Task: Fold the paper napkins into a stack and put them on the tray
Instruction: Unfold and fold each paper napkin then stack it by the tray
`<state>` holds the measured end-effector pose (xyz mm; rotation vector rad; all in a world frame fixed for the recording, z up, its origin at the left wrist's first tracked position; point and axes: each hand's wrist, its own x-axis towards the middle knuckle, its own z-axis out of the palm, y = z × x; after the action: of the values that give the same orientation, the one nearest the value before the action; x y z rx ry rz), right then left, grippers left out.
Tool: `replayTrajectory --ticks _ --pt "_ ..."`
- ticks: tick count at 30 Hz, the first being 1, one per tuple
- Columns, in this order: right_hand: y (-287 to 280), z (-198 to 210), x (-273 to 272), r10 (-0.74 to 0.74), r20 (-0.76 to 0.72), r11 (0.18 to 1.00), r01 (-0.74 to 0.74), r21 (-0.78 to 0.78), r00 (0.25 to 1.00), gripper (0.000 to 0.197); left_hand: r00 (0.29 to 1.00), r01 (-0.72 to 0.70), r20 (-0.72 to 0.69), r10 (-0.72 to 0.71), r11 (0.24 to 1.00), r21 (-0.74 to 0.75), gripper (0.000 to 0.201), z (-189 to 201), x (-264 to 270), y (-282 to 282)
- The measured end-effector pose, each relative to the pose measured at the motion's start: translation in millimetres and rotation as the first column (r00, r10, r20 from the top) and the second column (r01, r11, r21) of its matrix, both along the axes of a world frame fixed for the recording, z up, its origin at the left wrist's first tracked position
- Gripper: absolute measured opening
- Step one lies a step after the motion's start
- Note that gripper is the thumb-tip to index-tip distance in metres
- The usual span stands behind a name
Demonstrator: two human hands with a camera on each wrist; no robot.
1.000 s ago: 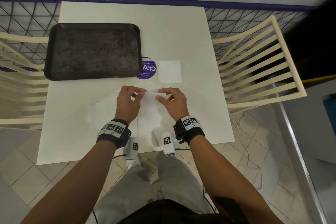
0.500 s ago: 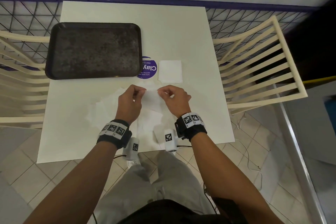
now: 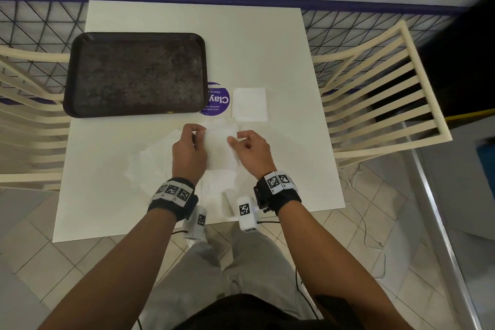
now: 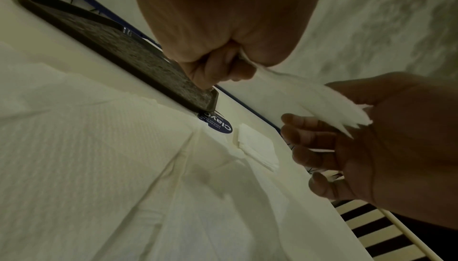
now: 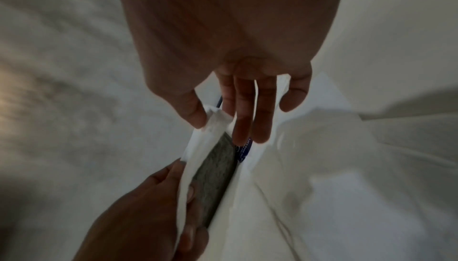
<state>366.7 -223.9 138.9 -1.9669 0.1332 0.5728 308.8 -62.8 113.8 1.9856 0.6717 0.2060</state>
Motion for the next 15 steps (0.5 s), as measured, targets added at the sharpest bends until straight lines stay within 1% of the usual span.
replayTrajectory --ticks 2,4,7,10,12,13,14,15 --pt "0 0 -4 0.062 -0.047 0.998 -0.064 -0.022 0.997 0.024 1.0 -0.007 -0.01 0.007 1.0 0.005 0.017 0 2 0" --pt "0 -3 -7 0.093 -0.06 0.996 -0.093 0.01 0.994 0.014 1.0 -0.015 -0.012 0.015 1.0 0.023 0.018 1 4 0" --pt "-3 -12 -1 0.123 -0.028 0.992 -0.123 -0.009 0.992 0.013 0.999 -0.038 -0.034 0.038 0.999 0.012 0.025 -1 8 0" --pt "-7 -23 26 0.094 0.013 0.992 -0.092 -0.087 0.996 0.014 0.994 -0.012 -0.112 0.007 0.999 -0.047 0.033 -6 10 2" --pt "-10 -29 52 0.049 0.035 0.989 -0.044 -0.139 0.998 0.022 0.985 0.02 -0.172 -0.034 0.997 -0.08 0.033 -9 9 4" --pt "-10 -33 66 0.025 0.048 0.986 -0.017 -0.168 0.999 0.023 0.98 0.037 -0.192 -0.055 0.995 -0.096 0.032 -11 9 4" --pt "-11 -36 81 0.012 0.059 0.982 -0.001 -0.188 0.998 0.02 0.976 0.049 -0.205 -0.072 0.992 -0.114 0.031 -13 7 5" --pt "-12 -38 96 0.009 0.056 0.978 0.003 -0.21 0.998 0.013 0.973 0.055 -0.215 -0.082 0.99 -0.129 0.029 -15 6 5"
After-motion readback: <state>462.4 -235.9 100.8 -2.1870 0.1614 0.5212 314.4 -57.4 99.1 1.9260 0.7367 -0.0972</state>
